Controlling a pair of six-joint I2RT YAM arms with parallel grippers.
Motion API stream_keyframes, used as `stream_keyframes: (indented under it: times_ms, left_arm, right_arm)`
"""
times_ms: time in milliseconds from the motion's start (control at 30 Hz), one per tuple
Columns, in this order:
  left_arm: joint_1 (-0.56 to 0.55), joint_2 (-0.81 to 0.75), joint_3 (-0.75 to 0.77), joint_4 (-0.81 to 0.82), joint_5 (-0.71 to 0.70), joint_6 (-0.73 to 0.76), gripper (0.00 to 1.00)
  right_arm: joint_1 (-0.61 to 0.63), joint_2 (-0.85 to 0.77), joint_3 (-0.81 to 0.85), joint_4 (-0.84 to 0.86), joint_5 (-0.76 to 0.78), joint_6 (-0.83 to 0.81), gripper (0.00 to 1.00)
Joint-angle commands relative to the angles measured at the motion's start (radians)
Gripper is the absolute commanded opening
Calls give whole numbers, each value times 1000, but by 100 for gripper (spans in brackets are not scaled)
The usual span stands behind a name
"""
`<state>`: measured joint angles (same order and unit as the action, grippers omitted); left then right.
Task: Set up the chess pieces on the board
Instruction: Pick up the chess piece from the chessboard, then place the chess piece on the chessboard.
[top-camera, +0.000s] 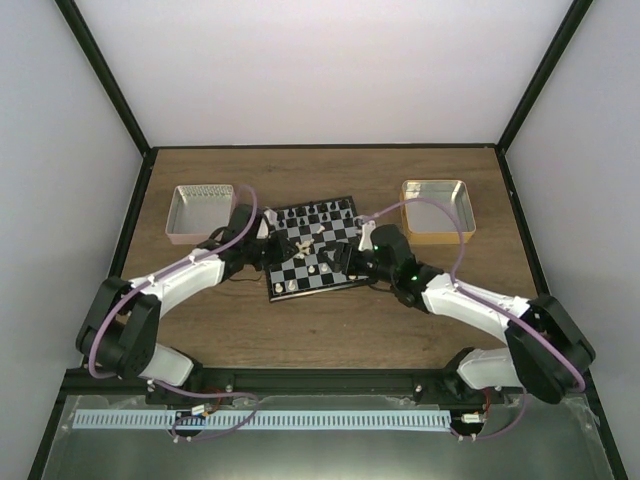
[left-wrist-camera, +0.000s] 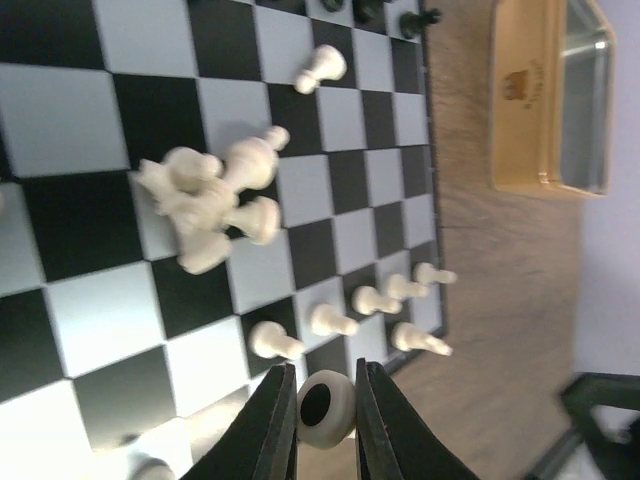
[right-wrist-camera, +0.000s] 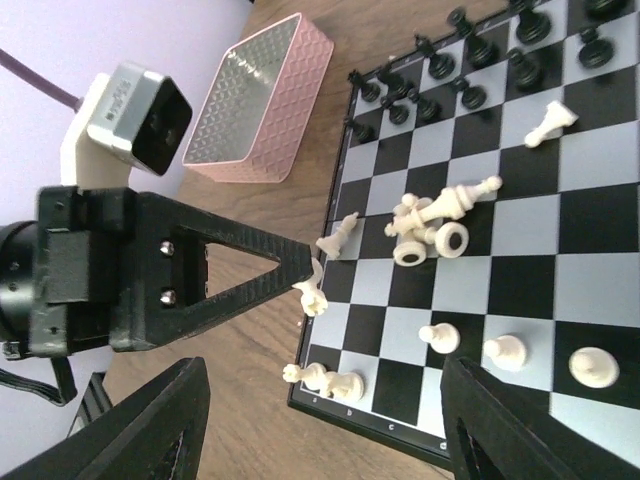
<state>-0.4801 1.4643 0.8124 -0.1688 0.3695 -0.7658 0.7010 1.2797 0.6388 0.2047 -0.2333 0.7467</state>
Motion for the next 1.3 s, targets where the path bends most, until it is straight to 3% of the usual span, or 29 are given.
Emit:
stream_keyframes:
  times_ms: [0, 267, 533, 900, 1267]
  left_arm:
    - [2, -46, -33, 147, 141, -164, 12]
    - [1, -94, -44, 203, 194, -248, 12]
    - [0, -92, -47, 219, 214, -266, 12]
    - [0, -88, -60, 229, 229, -285, 12]
    - [0, -82, -69, 247, 231, -290, 12]
  right_arm:
    - [31, 59, 40, 77, -66, 33, 64]
    - [47, 133, 93, 80, -72, 68, 55]
    - [47, 165, 129, 100, -82, 72, 54]
    - [48, 191, 140, 140, -81, 88, 27]
    - [48, 203, 144, 131, -77, 69, 12]
